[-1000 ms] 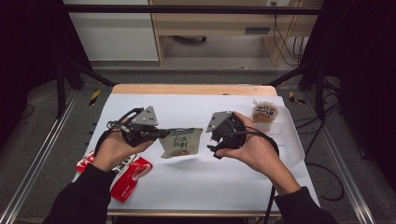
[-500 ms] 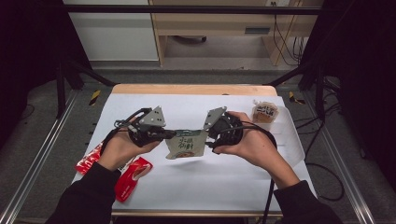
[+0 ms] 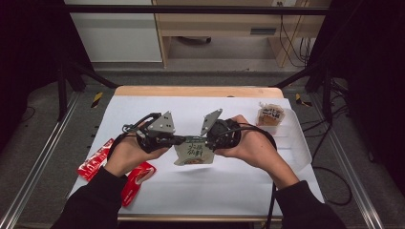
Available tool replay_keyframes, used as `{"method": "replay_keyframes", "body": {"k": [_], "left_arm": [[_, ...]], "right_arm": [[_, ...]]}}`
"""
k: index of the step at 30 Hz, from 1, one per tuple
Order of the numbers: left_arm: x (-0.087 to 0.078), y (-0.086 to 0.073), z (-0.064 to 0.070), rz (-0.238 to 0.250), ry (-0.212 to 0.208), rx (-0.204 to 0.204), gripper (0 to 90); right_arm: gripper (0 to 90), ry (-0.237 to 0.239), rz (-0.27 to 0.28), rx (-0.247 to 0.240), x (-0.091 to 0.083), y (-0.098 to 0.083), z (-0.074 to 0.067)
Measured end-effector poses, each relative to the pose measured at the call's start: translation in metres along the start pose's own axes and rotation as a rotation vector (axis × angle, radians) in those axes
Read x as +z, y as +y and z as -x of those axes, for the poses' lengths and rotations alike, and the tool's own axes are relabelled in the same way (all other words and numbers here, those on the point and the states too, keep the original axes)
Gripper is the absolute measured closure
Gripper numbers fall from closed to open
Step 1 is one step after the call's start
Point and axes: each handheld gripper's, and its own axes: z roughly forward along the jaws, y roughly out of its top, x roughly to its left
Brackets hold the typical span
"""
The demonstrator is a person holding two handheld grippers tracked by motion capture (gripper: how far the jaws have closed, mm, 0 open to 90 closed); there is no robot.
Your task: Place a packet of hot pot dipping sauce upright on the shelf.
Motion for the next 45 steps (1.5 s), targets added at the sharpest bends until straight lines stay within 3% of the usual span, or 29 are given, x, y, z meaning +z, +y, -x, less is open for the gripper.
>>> {"method": "replay_keyframes", "body": {"k": [3,8,14,24,26,27,30,31,32,34,35,40,43,45], "left_arm": [[0.000,0.000,0.000,0.006,-0.005,-0.004,90.0],[0.000,-0.001,-0.001,0.007,-0.002,-0.004,90.0],[0.000,-0.007,-0.003,0.033,-0.007,-0.037,90.0],[0.000,-0.014,0.000,0.057,-0.002,-0.046,88.4],[0.001,-0.015,0.002,0.070,0.008,-0.054,84.2],[0.001,-0.017,0.002,0.104,0.032,-0.070,69.3],[0.000,-0.019,0.002,0.131,0.041,-0.082,58.5],[0.000,-0.021,0.003,0.131,0.063,-0.090,44.9],[0.000,-0.021,0.003,0.131,0.063,-0.090,39.7],[0.000,-0.023,0.004,0.133,0.077,-0.099,36.2],[0.000,-0.024,0.004,0.137,0.083,-0.103,29.0],[0.000,-0.037,0.010,0.110,0.107,-0.118,20.8],[0.003,-0.050,0.012,0.094,0.109,-0.118,15.8],[0.010,-0.064,0.012,0.089,0.104,-0.152,12.5]], "right_arm": [[76.6,0.009,-0.011,-0.020,0.002,0.003,-0.001],[88.5,0.003,-0.014,-0.021,0.002,0.006,-0.001],[90.0,0.016,-0.021,-0.024,0.002,0.009,-0.002],[90.0,0.034,-0.028,-0.032,0.000,0.012,-0.003],[90.0,0.038,-0.029,-0.032,0.000,0.011,-0.003],[90.0,0.046,-0.033,-0.026,0.000,0.011,-0.002],[90.0,0.045,-0.041,-0.027,0.001,0.010,0.000],[90.0,0.043,-0.045,-0.027,0.002,0.008,0.002],[90.0,0.043,-0.045,-0.027,0.002,0.008,0.002],[90.0,0.034,-0.044,-0.019,0.001,0.005,0.005],[90.0,0.032,-0.036,-0.012,0.000,0.002,0.008],[90.0,0.017,-0.021,0.009,-0.007,-0.004,0.014],[90.0,-0.002,-0.003,0.021,-0.017,-0.007,0.020],[90.0,-0.020,0.008,0.028,-0.027,-0.009,0.026]]}}
